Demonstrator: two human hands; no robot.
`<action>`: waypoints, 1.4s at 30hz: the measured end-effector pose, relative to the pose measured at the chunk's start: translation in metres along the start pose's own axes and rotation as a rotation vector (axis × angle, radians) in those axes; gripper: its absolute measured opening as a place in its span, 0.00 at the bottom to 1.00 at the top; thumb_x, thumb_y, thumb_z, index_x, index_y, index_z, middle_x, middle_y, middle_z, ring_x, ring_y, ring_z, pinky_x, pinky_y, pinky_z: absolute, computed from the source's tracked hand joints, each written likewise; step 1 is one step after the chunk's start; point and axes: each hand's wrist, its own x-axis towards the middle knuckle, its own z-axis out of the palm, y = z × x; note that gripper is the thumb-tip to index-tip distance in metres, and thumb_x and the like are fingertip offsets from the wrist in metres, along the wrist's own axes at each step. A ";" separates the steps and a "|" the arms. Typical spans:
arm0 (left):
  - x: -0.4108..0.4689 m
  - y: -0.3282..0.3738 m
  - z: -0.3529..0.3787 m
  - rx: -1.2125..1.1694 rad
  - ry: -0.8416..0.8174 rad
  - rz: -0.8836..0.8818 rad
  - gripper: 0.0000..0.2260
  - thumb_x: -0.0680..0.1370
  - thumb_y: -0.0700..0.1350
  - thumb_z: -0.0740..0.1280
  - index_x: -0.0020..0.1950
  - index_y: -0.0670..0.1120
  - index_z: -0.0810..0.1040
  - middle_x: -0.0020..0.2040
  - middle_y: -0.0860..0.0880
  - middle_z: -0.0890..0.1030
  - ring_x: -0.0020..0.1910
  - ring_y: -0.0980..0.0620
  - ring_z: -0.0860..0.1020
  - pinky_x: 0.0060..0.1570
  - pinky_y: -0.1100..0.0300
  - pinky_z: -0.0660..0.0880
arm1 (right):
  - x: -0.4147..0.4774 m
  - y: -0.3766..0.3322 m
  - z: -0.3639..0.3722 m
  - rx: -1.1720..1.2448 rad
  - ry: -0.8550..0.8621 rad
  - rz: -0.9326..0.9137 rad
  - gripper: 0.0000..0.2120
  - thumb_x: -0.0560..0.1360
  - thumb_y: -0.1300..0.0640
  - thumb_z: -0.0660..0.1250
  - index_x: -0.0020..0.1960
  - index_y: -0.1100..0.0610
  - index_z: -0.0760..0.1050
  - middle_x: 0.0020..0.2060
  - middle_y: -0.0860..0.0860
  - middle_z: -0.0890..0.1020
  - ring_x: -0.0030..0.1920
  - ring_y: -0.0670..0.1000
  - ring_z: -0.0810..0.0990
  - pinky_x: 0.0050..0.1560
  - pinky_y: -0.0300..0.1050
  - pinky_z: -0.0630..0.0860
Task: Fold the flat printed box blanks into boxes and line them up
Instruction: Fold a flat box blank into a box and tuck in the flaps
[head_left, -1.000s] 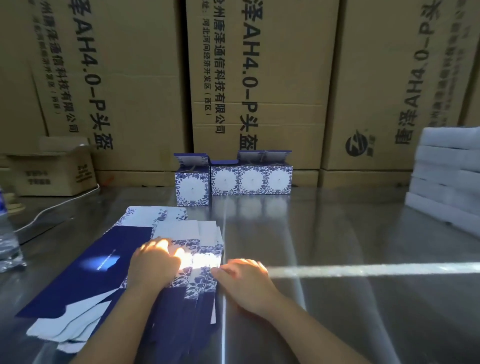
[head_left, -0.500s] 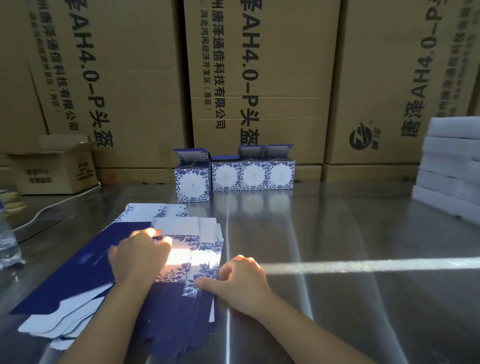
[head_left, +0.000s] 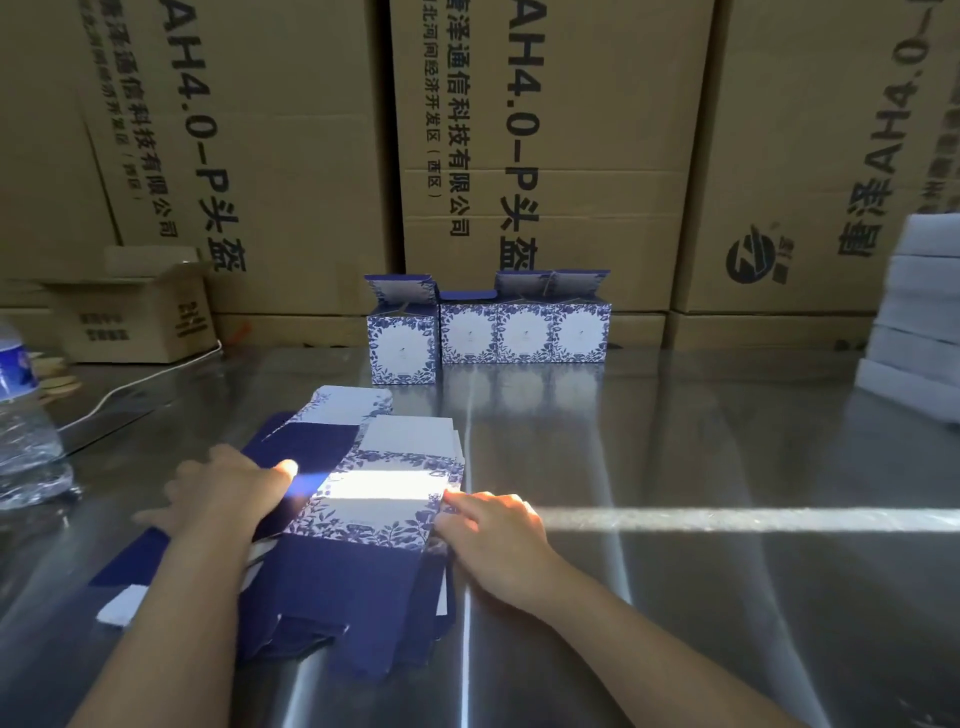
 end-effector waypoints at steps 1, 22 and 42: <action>-0.003 0.002 0.002 0.021 0.001 0.030 0.30 0.74 0.60 0.64 0.70 0.43 0.65 0.69 0.39 0.66 0.68 0.37 0.64 0.68 0.40 0.57 | 0.000 0.001 -0.003 0.082 -0.070 0.022 0.15 0.79 0.53 0.53 0.57 0.57 0.74 0.55 0.56 0.78 0.59 0.59 0.75 0.57 0.50 0.69; -0.012 0.006 0.009 0.011 0.045 0.230 0.23 0.76 0.56 0.62 0.68 0.49 0.71 0.67 0.45 0.73 0.64 0.39 0.70 0.61 0.49 0.66 | -0.010 -0.009 -0.012 0.531 -0.014 -0.027 0.21 0.73 0.42 0.68 0.35 0.60 0.76 0.45 0.49 0.76 0.48 0.45 0.75 0.46 0.37 0.67; -0.087 0.111 0.020 -1.082 -0.798 0.345 0.15 0.78 0.50 0.65 0.63 0.48 0.72 0.61 0.51 0.72 0.58 0.52 0.76 0.62 0.50 0.72 | -0.014 0.117 -0.131 1.339 0.105 0.307 0.14 0.75 0.48 0.63 0.51 0.58 0.78 0.37 0.55 0.85 0.34 0.53 0.84 0.29 0.45 0.78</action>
